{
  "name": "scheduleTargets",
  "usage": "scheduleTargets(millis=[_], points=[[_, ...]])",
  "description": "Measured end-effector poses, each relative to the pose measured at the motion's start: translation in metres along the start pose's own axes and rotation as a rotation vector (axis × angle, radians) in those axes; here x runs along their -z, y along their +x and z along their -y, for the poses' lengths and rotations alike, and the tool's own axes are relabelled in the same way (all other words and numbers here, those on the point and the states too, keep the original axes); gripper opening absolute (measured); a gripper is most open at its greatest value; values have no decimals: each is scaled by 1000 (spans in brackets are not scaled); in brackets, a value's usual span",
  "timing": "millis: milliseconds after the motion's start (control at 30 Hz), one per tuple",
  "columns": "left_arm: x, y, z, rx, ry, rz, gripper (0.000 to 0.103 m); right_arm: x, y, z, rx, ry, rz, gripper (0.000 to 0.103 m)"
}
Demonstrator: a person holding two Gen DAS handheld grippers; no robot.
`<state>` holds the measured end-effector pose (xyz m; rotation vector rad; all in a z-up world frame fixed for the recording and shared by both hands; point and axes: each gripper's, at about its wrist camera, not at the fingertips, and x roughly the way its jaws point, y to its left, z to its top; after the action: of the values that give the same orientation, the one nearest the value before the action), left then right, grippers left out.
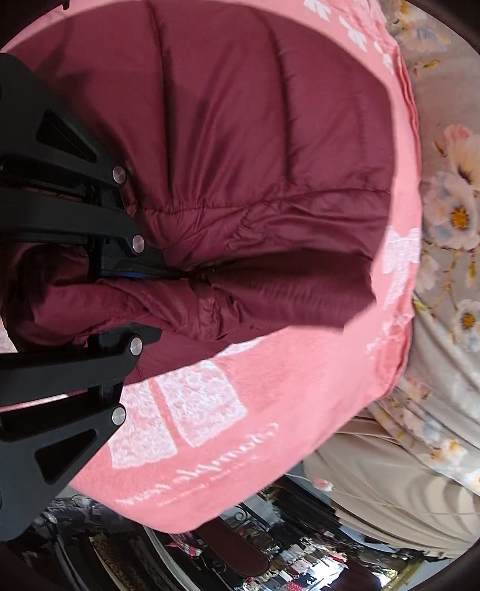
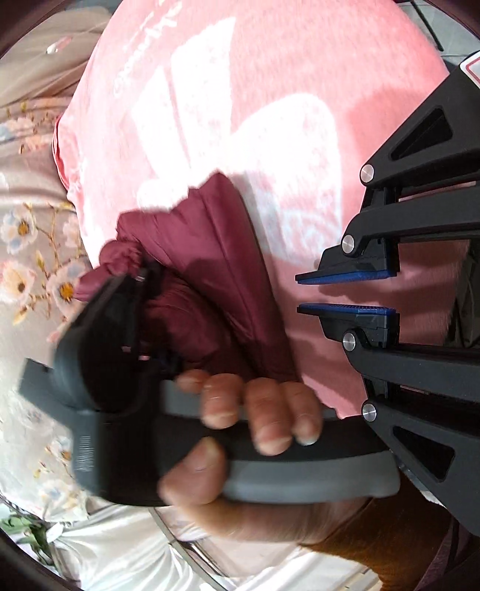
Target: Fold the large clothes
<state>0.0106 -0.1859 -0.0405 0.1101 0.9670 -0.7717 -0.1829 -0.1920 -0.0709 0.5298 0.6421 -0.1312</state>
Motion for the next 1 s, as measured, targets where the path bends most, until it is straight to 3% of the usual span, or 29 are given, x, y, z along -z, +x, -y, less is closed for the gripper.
scheduleTargets(millis=[100,200,267,333,400,433,533,600,700,767,800,833,867,1000], points=[[0,4,3,5,6,-17,14,-7,-5,6,15,10,27,15],[-9,-14,-2,84,-33,-33,20,-17,-13,6,29,5,71,16],[-19,-45,-8,175,-58,10,30,-25,-19,5,29,8,106,20],[-33,-74,-13,221,-64,69,40,-36,-25,7,13,19,141,41],[-52,-100,-21,212,-61,134,44,-45,-28,8,-8,27,186,55],[-61,-107,-26,212,-61,156,51,-51,-30,3,-26,20,214,56],[-89,-113,-38,144,-62,191,53,-63,-24,-8,-34,-4,247,63],[-100,-99,-42,115,-63,158,53,-68,-12,-12,-14,-3,235,63],[-109,-61,-46,121,-86,42,51,-77,1,-7,-38,59,209,63],[-108,-42,-44,102,-60,3,48,-76,7,-3,-40,84,202,57],[-108,-37,-42,87,-46,-4,47,-77,11,-1,-43,90,199,45],[-108,-28,-39,68,-34,-11,43,-79,12,-1,-47,94,194,27],[-108,-21,-36,54,-21,-18,42,-82,12,2,-53,100,194,18],[-111,7,-29,-6,20,-45,32,-87,-4,15,-78,140,254,9]])
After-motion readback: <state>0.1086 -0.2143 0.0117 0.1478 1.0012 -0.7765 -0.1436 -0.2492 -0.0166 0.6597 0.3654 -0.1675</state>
